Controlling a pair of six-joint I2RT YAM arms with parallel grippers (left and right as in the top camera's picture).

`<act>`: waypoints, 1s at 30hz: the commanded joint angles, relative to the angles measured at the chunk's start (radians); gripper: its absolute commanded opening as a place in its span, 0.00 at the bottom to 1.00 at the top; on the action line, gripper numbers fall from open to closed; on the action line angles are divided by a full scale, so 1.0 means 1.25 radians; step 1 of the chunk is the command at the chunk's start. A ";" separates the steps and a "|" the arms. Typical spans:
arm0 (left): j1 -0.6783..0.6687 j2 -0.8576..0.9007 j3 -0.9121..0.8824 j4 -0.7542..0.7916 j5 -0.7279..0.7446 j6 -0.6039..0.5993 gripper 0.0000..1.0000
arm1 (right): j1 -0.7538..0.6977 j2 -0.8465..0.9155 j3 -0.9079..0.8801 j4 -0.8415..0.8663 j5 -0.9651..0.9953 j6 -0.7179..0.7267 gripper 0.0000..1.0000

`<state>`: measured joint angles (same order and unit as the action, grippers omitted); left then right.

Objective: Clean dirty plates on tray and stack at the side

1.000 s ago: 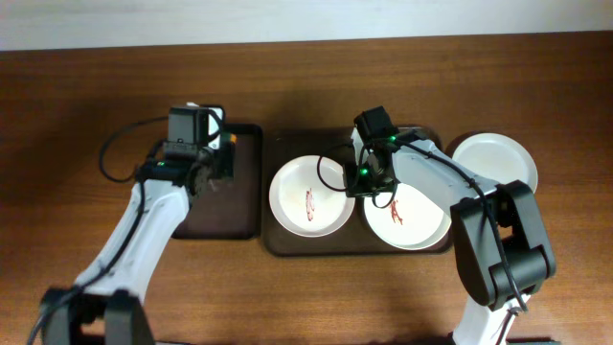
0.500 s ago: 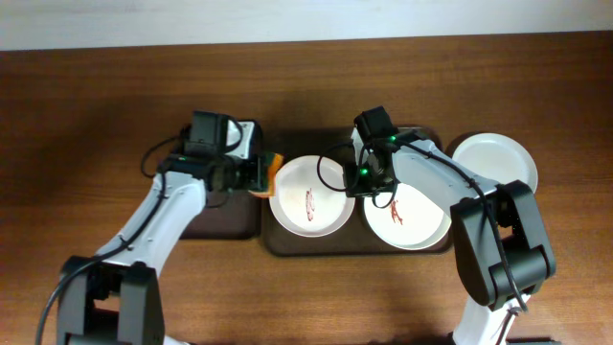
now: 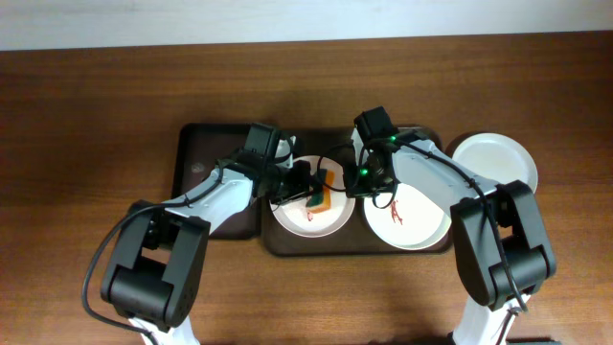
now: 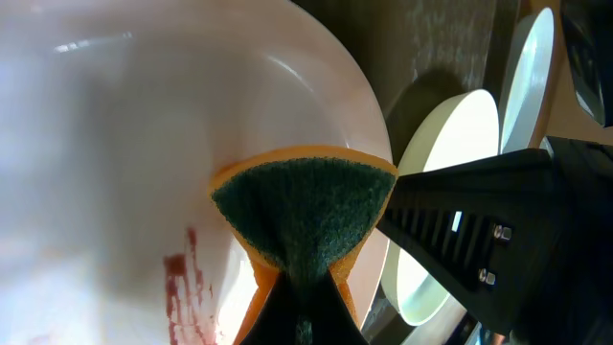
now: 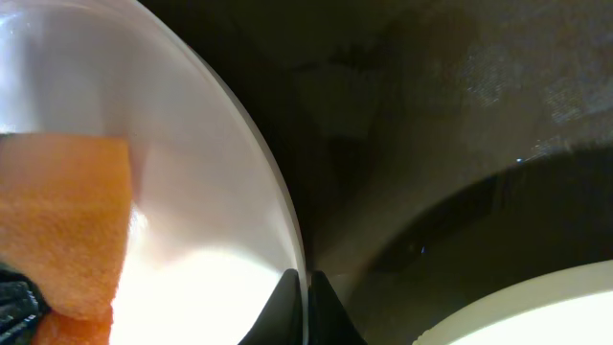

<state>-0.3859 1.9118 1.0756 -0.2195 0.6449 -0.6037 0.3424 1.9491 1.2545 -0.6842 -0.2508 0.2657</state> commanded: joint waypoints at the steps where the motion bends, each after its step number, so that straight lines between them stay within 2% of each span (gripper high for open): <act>1: 0.001 0.030 0.005 -0.005 0.038 -0.011 0.00 | 0.003 -0.024 -0.003 -0.001 0.016 0.003 0.04; 5: 0.001 0.056 0.005 -0.074 0.019 -0.002 0.00 | 0.003 -0.024 -0.003 -0.003 0.016 0.004 0.04; 8: 0.003 0.056 0.005 -0.153 -0.098 0.037 0.00 | 0.003 -0.024 -0.003 -0.007 0.016 0.003 0.04; 10: 0.018 0.052 0.005 -0.161 -0.120 0.084 0.00 | 0.003 -0.024 -0.003 -0.009 0.016 0.003 0.04; 14: 0.060 0.031 0.008 -0.161 -0.182 0.111 0.00 | 0.003 -0.024 -0.003 -0.014 0.017 0.003 0.04; 23: 0.099 -0.179 0.054 -0.201 -0.188 0.236 0.00 | 0.003 -0.024 -0.003 -0.014 0.020 0.003 0.04; 25: 0.139 -0.213 0.054 -0.227 -0.222 0.307 0.00 | 0.003 -0.024 -0.003 -0.013 0.019 0.003 0.04; 26: 0.155 -0.216 0.054 -0.242 -0.247 0.342 0.00 | 0.003 -0.024 -0.003 -0.013 0.019 0.003 0.04; 28: 0.186 -0.205 0.053 -0.286 -0.400 0.353 0.00 | 0.003 -0.024 -0.003 -0.013 0.019 0.003 0.04; 30: 0.199 -0.187 0.052 -0.312 -0.481 0.369 0.00 | 0.003 -0.024 -0.003 -0.013 0.019 0.003 0.04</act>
<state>-0.1585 1.6604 1.1297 -0.5842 0.2409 -0.2123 0.3424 1.9491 1.2545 -0.6994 -0.2508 0.2657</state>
